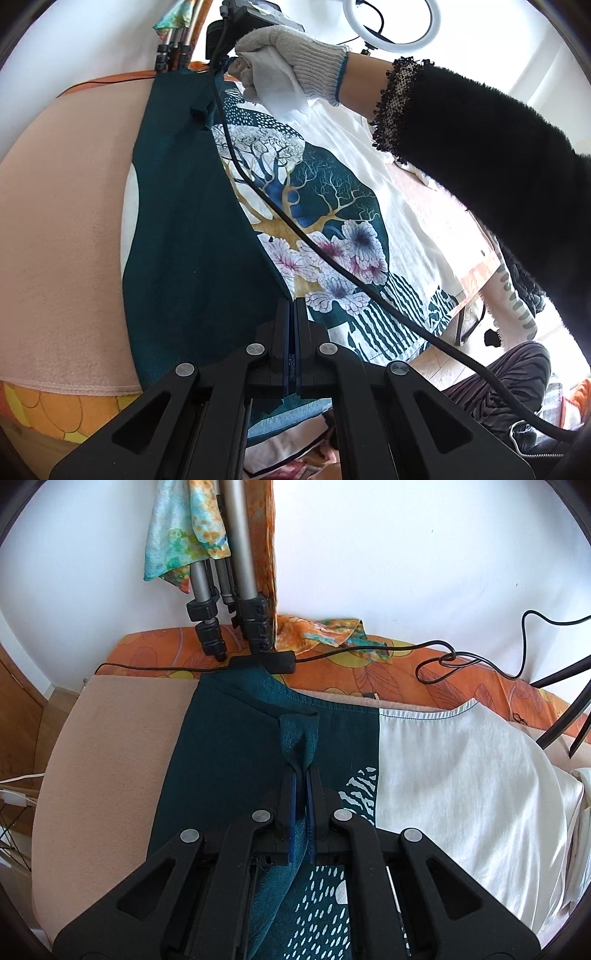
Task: Fold small clothes
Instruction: 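Fold the dark green side over toward the shirt's center with both grippers, then release, then move both grippers over to the cream side of the T-shirt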
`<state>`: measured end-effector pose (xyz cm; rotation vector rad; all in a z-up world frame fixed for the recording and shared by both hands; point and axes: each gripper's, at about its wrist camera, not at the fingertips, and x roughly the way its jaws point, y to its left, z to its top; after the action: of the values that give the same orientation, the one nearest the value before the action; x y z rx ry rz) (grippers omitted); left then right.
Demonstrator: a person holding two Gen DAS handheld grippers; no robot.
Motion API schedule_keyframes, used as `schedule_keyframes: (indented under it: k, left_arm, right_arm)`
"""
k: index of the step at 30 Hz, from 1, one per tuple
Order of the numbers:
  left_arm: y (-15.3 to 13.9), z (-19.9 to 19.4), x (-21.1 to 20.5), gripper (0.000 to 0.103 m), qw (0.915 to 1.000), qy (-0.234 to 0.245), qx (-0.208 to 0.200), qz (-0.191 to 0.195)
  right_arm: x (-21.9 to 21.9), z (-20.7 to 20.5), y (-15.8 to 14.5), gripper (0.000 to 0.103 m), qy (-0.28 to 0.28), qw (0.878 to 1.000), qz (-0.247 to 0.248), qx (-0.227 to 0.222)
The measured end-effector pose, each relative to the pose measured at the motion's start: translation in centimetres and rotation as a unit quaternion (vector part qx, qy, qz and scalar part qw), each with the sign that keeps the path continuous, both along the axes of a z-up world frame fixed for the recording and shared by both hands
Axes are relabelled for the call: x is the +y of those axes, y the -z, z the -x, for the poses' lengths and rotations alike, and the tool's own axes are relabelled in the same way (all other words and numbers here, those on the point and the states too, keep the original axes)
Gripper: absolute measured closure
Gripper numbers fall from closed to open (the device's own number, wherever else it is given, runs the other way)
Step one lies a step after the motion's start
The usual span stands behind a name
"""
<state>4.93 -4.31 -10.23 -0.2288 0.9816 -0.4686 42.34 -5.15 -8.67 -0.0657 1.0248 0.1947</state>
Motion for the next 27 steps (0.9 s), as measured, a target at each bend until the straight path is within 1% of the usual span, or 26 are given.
schedule_keyframes:
  k: [4, 9, 10, 11, 12, 13, 14, 15, 16, 18, 20, 22, 23, 25, 27]
  left_arm:
    - [0.2, -0.4, -1.0, 0.103, 0.9999, 0.01, -0.001, -0.006]
    - [1.0, -0.9, -1.7, 0.103, 0.9994, 0.027, 0.021, -0.005]
    - [1.2, -1.0, -1.8, 0.101, 0.9992, 0.029, 0.026, -0.007]
    - [1.3, -1.0, -2.0, 0.099, 0.9991, 0.031, 0.028, -0.012]
    - [1.3, -1.0, -2.1, 0.091, 0.9988, 0.035, 0.032, -0.015]
    - [1.2, -0.9, -2.1, 0.087, 0.9987, 0.038, 0.03, -0.016]
    - [0.9, -0.7, -2.1, 0.084, 0.9987, 0.038, 0.025, -0.021]
    - [0.6, -0.4, -2.1, 0.079, 0.9987, 0.04, 0.015, -0.027]
    - [0.1, -0.1, -2.0, 0.077, 0.9987, 0.039, 0.002, -0.032]
    - [-0.7, 0.5, -1.5, 0.077, 0.9986, 0.038, -0.016, -0.032]
    - [-1.4, 1.1, -0.7, 0.077, 0.9986, 0.03, -0.03, -0.032]
    - [-2.0, 1.6, 0.4, 0.077, 0.998, 0.012, -0.045, -0.041]
    - [-2.2, 1.7, 1.0, 0.077, 0.9975, 0.0, -0.052, -0.048]
    - [-2.6, 1.8, 2.3, 0.077, 0.9963, -0.023, -0.061, -0.057]
    - [-2.8, 1.6, 3.8, 0.077, 0.9953, -0.049, -0.06, -0.059]
  right_arm:
    - [-0.5, -0.5, 0.8, 0.097, 0.002, 1.0, 0.0, 0.002]
    - [-1.0, -1.0, 1.9, 0.097, 0.001, 1.0, 0.015, 0.011]
    - [-1.1, -1.1, 2.1, 0.096, 0.006, 1.0, 0.02, 0.014]
    - [-1.4, -1.2, 2.2, 0.093, 0.01, 0.999, 0.026, 0.017]
    - [-1.6, -1.3, 2.1, 0.08, 0.013, 0.999, 0.034, 0.018]
    - [-1.8, -1.2, 1.8, 0.064, 0.018, 0.999, 0.039, 0.012]
    - [-2.2, -0.9, 1.2, 0.058, 0.023, 0.999, 0.038, 0.001]
    - [-2.5, -0.5, 0.5, 0.054, 0.026, 0.999, 0.034, -0.011]
    - [-2.8, 0.0, -0.2, 0.054, 0.024, 0.999, 0.026, -0.019]
    - [-3.0, 1.2, -1.4, 0.054, 0.016, 0.999, 0.006, -0.028]
    - [-2.8, 2.8, -2.1, 0.054, -0.013, 0.999, -0.037, -0.019]
    - [-1.9, 4.6, -1.8, 0.054, -0.045, 0.996, -0.073, 0.001]
    - [-1.2, 5.5, -1.4, 0.055, -0.062, 0.995, -0.082, 0.009]
    - [0.0, 7.0, -0.3, 0.056, -0.085, 0.992, -0.089, 0.024]
    - [0.9, 7.9, 1.1, 0.057, -0.095, 0.99, -0.097, 0.039]
